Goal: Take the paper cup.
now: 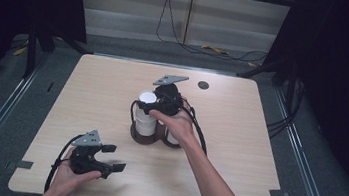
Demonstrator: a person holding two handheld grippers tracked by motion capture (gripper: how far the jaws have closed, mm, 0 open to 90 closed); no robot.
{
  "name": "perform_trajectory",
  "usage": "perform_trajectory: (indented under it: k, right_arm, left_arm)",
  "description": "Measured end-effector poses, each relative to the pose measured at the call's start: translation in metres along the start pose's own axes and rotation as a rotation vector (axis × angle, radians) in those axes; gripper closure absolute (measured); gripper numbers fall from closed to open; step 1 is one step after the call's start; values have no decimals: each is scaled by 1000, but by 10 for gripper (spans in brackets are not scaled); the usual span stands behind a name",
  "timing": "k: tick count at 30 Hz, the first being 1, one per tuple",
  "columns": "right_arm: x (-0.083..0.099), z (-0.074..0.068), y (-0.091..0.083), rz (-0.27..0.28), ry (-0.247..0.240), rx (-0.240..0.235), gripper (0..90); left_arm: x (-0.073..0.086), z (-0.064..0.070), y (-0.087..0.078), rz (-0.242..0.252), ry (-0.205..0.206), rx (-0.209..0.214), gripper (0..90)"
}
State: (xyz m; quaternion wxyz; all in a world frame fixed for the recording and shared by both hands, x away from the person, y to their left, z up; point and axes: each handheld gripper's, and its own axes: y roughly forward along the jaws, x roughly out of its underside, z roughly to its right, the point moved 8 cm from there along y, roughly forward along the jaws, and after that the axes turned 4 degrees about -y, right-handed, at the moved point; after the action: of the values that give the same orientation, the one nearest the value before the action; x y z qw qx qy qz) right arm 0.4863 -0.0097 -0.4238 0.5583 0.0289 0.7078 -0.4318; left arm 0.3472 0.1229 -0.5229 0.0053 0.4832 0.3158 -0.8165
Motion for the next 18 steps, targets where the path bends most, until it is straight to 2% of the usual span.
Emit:
perform_trajectory:
  k: [6,12,18]
  right_arm:
    - [0,1,-2,4,18,-9,349]
    - [-3,0,-5,14,-4,-11,348]
    - [-4,1,-7,23,9,-12,348]
  left_arm:
    - [0,0,0,-1,-1,2,195]
    - [0,-1,0,0,-1,-4,195]
    - [1,-1,0,-4,0,0,171]
